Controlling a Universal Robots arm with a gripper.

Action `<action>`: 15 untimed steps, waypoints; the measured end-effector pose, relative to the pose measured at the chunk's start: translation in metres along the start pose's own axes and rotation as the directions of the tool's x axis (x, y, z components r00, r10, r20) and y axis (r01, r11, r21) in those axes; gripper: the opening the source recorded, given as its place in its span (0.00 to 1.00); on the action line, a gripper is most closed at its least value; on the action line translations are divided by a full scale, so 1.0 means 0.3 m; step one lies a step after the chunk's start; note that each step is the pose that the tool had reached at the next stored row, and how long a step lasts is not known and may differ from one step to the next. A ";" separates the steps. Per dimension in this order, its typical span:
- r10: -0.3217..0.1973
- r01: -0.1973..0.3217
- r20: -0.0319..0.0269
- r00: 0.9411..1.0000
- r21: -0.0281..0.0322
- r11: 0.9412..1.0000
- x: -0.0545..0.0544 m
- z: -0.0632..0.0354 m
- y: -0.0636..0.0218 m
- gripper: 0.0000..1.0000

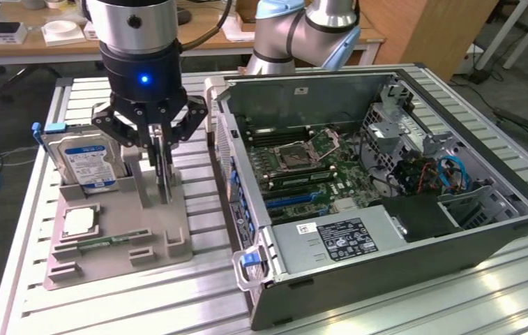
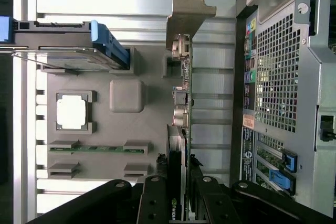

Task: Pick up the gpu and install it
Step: 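Pick up the gpu and move the gpu toward the slot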

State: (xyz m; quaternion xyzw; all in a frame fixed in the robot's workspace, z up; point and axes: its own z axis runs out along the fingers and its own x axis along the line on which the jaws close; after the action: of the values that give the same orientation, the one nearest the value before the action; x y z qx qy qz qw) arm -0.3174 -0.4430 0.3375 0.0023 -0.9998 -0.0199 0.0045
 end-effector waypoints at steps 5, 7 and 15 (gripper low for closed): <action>0.000 0.000 0.000 1.000 0.000 1.000 0.000 -0.005 0.000 0.26; 0.000 0.000 0.000 1.000 -0.001 1.000 0.000 -0.010 0.000 0.26; 0.000 0.000 0.000 1.000 -0.001 1.000 0.000 -0.021 0.001 0.26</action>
State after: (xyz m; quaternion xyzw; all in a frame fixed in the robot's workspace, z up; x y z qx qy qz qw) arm -0.3173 -0.4430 0.3439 0.0024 -0.9998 -0.0205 0.0045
